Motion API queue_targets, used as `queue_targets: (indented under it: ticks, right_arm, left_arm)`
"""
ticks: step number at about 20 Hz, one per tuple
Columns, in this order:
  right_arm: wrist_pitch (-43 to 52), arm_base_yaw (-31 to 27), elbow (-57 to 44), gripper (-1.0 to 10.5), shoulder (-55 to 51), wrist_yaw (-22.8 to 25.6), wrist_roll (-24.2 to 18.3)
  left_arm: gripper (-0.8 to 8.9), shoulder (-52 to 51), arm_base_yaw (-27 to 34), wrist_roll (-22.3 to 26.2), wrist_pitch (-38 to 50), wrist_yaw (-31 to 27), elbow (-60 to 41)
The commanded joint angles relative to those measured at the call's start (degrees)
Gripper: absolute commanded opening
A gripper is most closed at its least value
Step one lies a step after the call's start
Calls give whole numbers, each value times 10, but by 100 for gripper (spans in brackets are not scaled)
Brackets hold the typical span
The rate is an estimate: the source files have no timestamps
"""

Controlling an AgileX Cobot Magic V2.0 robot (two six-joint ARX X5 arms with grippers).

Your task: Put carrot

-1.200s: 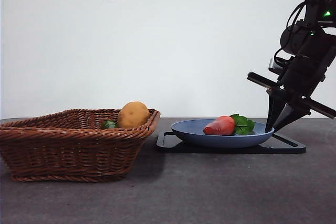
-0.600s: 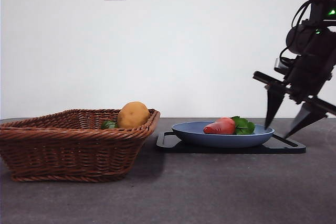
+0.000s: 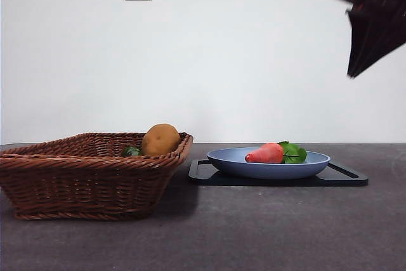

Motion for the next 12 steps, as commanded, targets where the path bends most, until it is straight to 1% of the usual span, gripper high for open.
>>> queue_targets:
  ticks: [1, 3, 4, 6, 9, 12]
  right_arm:
    - [53, 31, -67, 3, -83, 56, -7]
    - [123, 56, -147, 3, -170, 67, -4]
    - [166, 67, -191, 3, -215, 68, 1]
    - [242, 86, -274, 3, -299, 69, 7]
    - [341, 106, -385, 3, -407, 74, 9]
    - [391, 116, -458, 3, -482, 122, 37]
  left_arm:
    - [6, -2, 37, 6, -16, -1, -5]
    - [6, -42, 62, 6, 19, 4, -56]
    - [6, -72, 71, 6, 45, 16, -97]
    - [6, -152, 87, 6, 106, 28, -202]
    - [6, -299, 112, 5, 181, 31, -375]
    - [6, -458, 126, -16, 218, 32, -513]
